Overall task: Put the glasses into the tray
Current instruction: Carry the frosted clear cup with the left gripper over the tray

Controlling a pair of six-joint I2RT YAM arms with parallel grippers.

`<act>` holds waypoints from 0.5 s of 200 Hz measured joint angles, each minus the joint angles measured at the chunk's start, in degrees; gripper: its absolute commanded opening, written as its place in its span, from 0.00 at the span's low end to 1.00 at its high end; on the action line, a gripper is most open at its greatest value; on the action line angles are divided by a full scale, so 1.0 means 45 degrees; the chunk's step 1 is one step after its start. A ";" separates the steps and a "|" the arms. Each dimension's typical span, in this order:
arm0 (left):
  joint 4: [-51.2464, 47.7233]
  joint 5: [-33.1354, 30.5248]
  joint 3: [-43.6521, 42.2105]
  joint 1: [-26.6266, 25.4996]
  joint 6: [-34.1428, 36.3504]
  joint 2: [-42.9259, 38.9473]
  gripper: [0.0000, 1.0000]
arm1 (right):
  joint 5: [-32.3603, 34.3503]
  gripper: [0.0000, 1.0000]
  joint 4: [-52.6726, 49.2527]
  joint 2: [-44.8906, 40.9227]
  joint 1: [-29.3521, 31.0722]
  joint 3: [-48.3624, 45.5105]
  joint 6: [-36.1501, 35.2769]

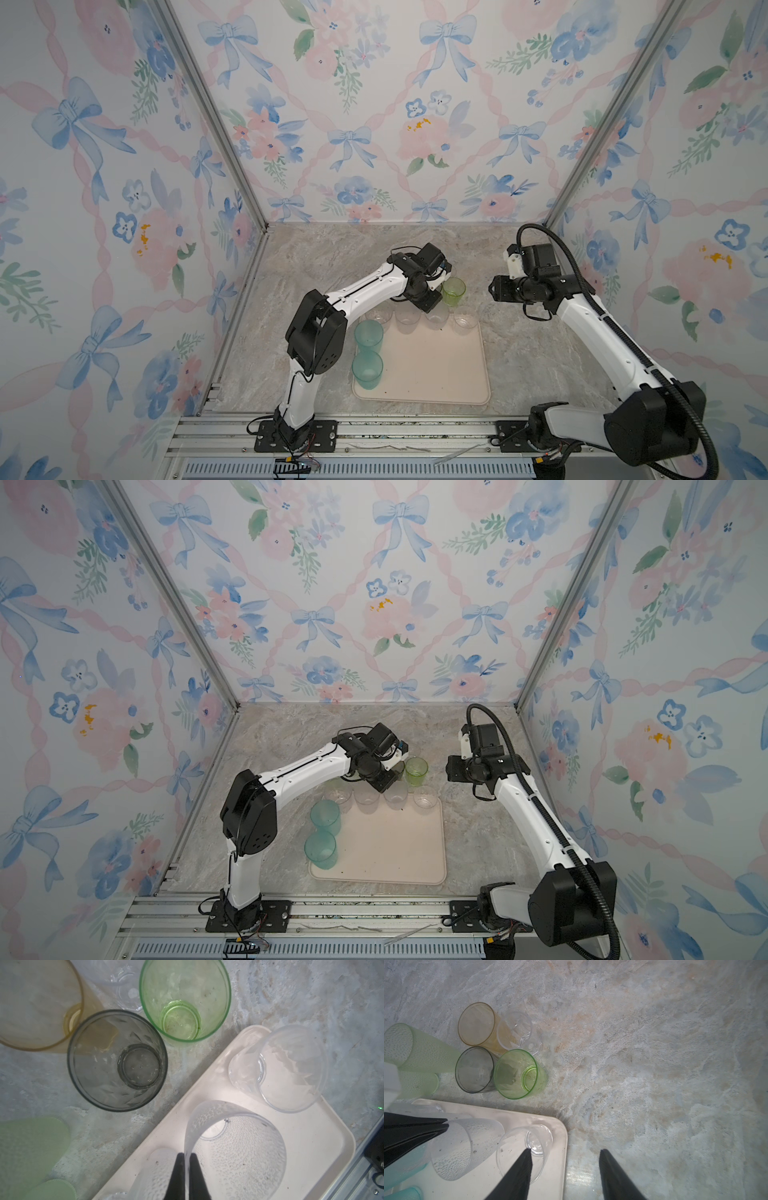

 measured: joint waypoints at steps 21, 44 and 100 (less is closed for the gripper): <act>0.0000 0.0000 0.0000 -0.0010 0.0000 0.0194 0.00 | 0.0000 0.55 0.0005 0.0000 -0.0010 -0.0029 0.0005; 0.0000 0.0000 0.0015 -0.0010 0.0010 0.0466 0.00 | 0.0000 0.55 0.0005 0.0000 -0.0029 -0.0029 0.0000; -0.0005 0.0000 0.0204 -0.0010 0.0097 0.0588 0.00 | -0.0010 0.55 0.0015 0.0000 -0.0097 -0.0049 0.0000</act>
